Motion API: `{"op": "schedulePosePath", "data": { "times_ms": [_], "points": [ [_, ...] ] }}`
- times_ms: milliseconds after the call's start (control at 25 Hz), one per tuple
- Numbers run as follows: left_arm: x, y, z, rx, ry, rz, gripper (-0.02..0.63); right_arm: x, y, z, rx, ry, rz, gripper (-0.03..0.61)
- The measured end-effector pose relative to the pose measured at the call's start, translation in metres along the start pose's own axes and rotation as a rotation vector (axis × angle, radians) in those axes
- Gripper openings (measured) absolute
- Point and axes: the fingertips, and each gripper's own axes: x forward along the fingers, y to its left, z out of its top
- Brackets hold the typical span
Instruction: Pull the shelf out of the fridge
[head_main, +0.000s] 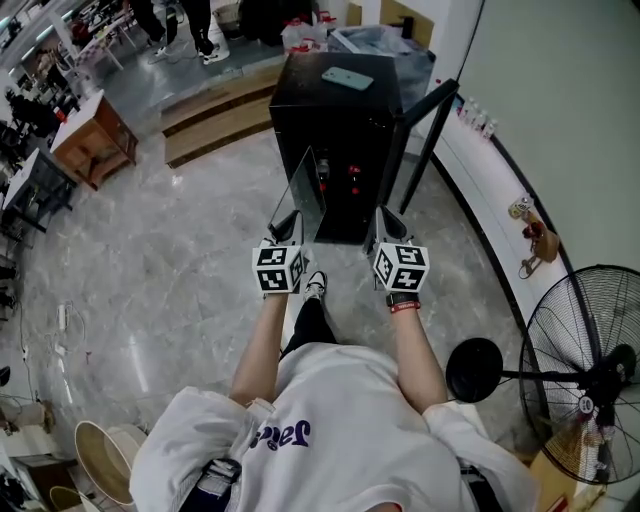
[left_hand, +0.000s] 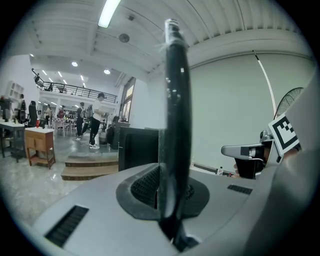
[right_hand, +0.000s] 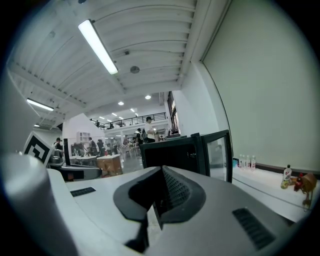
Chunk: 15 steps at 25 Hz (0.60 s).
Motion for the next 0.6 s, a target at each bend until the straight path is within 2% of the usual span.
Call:
{"op": "schedulePosePath", "data": {
  "times_ms": [600],
  "points": [
    [0.011,0.007,-0.017,-0.056,0.048,-0.004,0.026,0.001,-0.007,-0.005,0.012,-0.001,-0.016,0.014]
  ]
}}
